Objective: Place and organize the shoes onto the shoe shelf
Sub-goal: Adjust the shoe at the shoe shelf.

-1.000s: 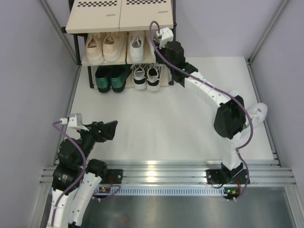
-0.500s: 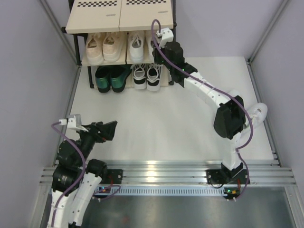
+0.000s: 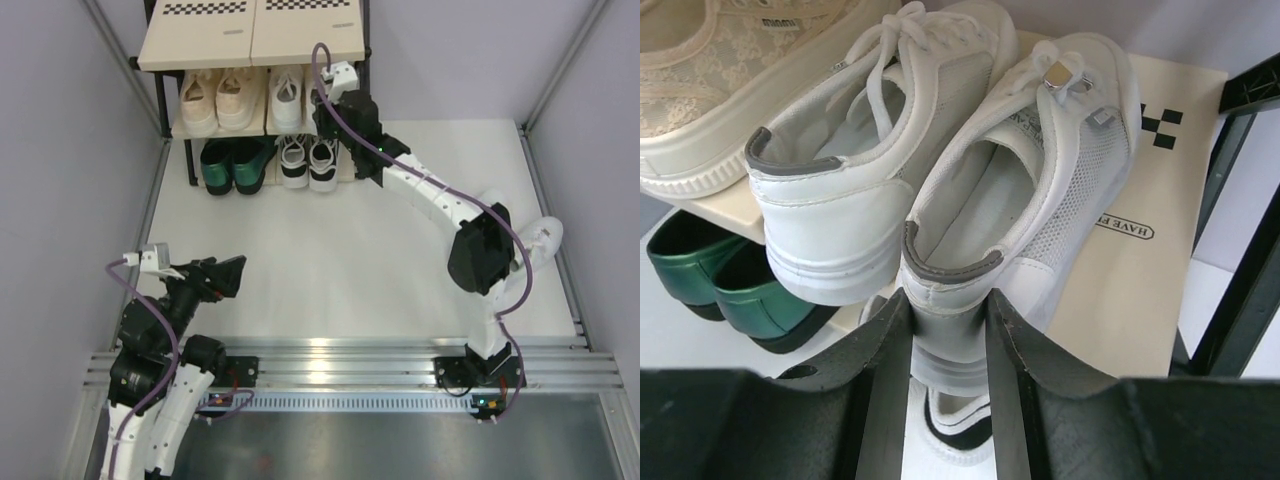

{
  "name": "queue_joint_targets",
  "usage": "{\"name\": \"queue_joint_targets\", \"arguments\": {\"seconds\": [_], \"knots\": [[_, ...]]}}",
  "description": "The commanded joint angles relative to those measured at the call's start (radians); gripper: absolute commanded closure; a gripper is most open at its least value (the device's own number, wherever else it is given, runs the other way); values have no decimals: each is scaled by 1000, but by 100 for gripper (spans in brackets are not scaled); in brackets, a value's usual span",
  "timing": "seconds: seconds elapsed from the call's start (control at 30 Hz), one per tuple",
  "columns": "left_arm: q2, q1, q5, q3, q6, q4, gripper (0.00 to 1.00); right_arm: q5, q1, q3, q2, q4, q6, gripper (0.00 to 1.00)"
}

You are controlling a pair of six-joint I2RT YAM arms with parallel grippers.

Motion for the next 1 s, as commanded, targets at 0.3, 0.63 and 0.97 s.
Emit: {"name": "queue_joint_targets", "arguments": {"seconds": [0.3,0.63,0.97], "knots": [[-21,-1,8,29,-20,-2,4,-26,71,45,-61,-41,-1,50],[-16,-1,13,36,-29,-2,4,29,71,-43,-209,-43,-121,25],[53,-1,73,42,-110,2,2,-497,-24,-278,-525,-409,-505,1]]}}
